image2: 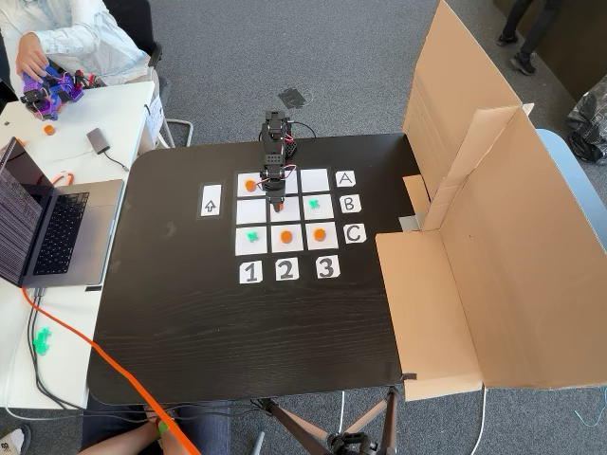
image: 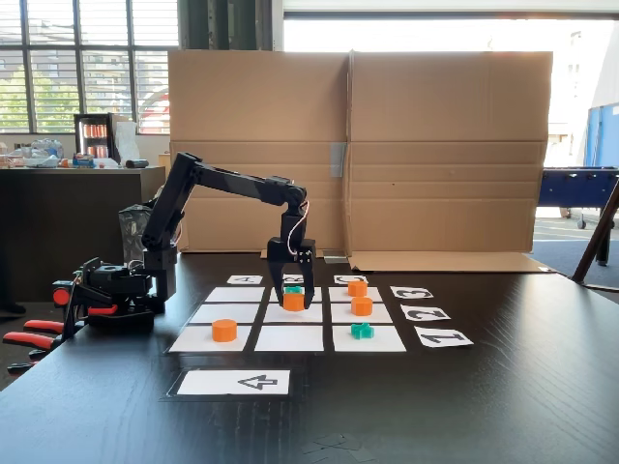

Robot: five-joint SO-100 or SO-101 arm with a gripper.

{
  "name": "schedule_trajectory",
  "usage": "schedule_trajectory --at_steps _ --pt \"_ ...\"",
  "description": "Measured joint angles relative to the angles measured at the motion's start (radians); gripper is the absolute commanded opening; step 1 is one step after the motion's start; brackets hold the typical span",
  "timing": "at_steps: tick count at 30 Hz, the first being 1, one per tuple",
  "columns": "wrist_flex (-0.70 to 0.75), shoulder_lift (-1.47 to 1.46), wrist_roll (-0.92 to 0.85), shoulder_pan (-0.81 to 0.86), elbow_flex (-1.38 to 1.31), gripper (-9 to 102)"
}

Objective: Pick up the round, orange token and place it in the grid on square B2.

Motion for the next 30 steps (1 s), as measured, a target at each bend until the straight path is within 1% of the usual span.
schedule_trajectory --at_steps 9,11,14,15,21,25,30 --pt "-0.006 -0.020 0.021 -0.046 0.003 -1" --pt "-0.006 -0.025 0.021 -0.046 0.003 2" --pt "-0.006 -0.029 0.021 -0.046 0.017 21" --pt "-0.006 -0.029 0.021 -0.046 0.026 25" --pt "-0.005 -0.029 0.023 -0.046 0.055 44" --pt "-0.009 -0.017 0.026 -0.028 0.081 61" --pt "-0.078 0.153 0.014 -0.005 0.210 74"
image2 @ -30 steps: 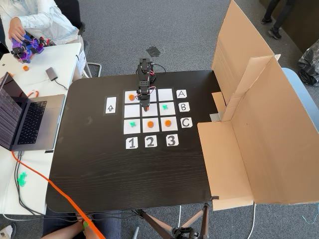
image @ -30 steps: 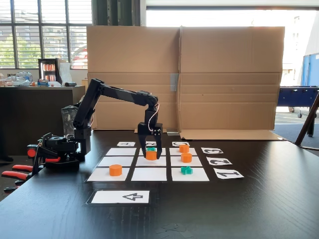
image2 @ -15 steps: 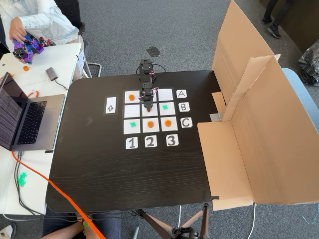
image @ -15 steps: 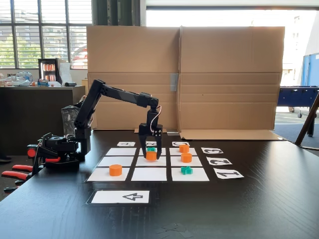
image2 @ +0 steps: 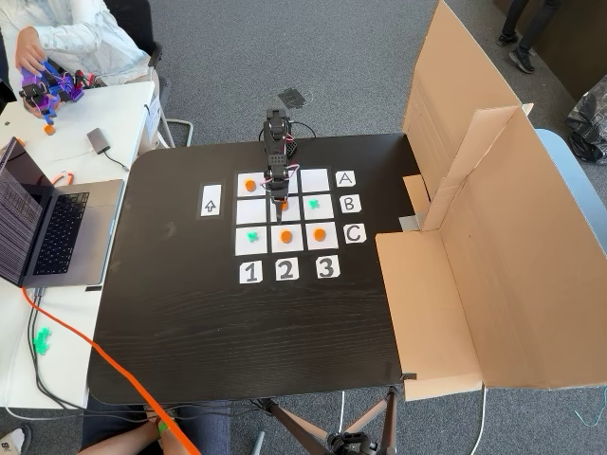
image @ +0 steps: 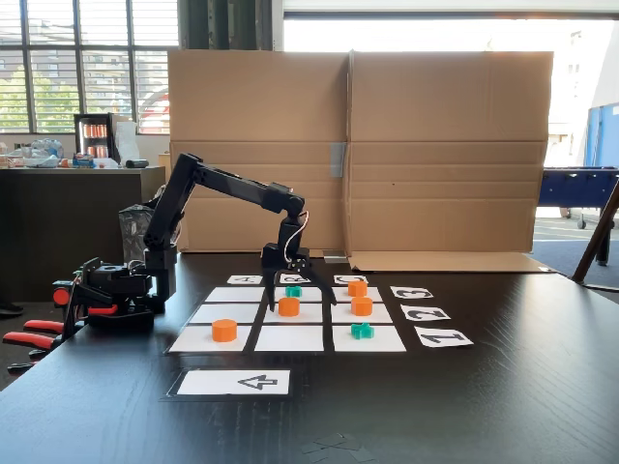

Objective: Pick up the round, orange token and place it in the grid on square B2.

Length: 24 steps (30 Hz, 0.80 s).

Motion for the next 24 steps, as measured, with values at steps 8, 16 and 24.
schedule_trajectory --at_steps 8,16,24 --pt "-0.084 0.410 -0.144 0.074 0.278 74" --pt "-0.261 0.946 -0.287 0.534 0.399 28" --pt "-0.494 1.238 -0.318 1.117 0.488 -1"
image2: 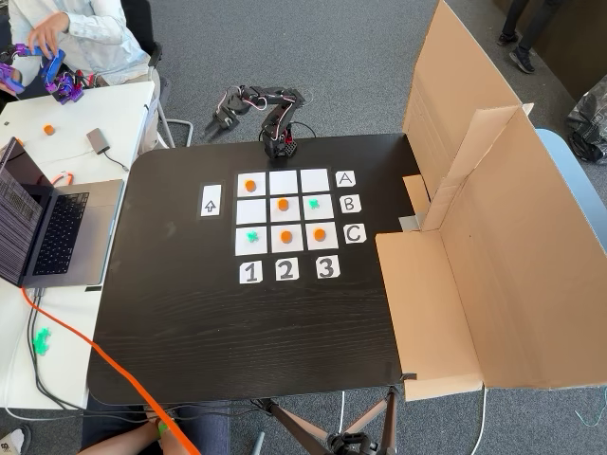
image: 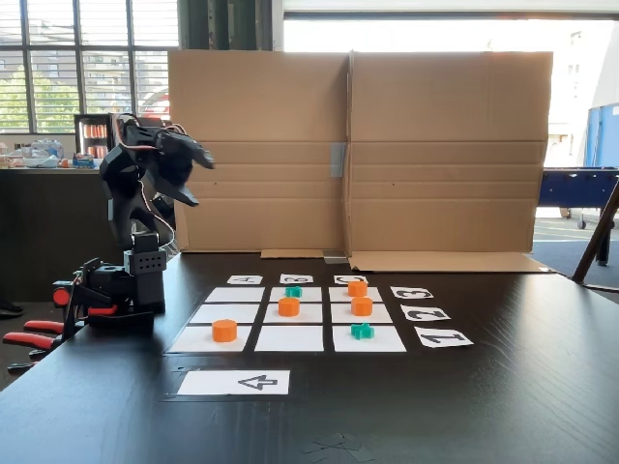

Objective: Pick up the round, orange token and place it in the grid on square B2.

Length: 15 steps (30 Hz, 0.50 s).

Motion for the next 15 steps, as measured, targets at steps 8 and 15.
schedule_trajectory --at_steps 8,15 --pt "-0.141 0.233 0.083 0.397 0.351 -1" --pt "-0.253 0.583 0.098 0.554 0.824 -1"
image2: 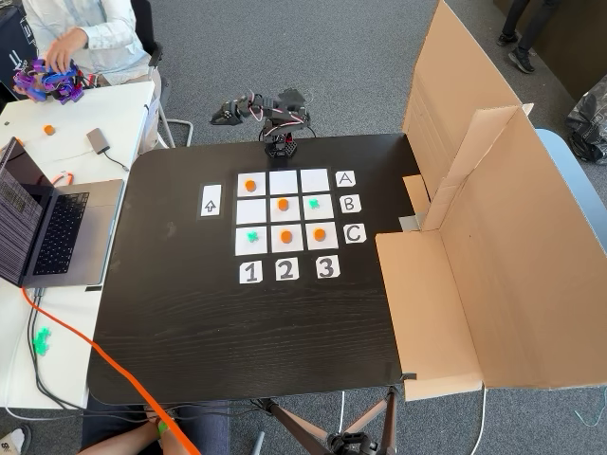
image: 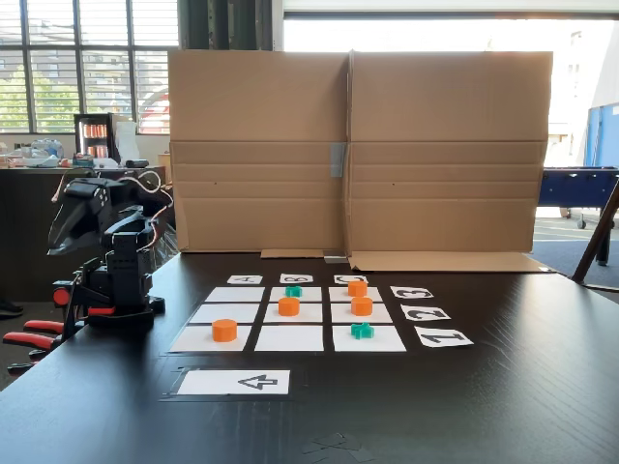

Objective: Pick up the round, orange token and place it in the grid on square B2.

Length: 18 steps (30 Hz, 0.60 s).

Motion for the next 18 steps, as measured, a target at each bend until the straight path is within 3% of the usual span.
schedule_trajectory --at_steps 5,18 --pt "-0.012 0.215 0.000 0.058 0.222 -1" --pt "-0.009 0.247 0.000 0.069 0.233 -1"
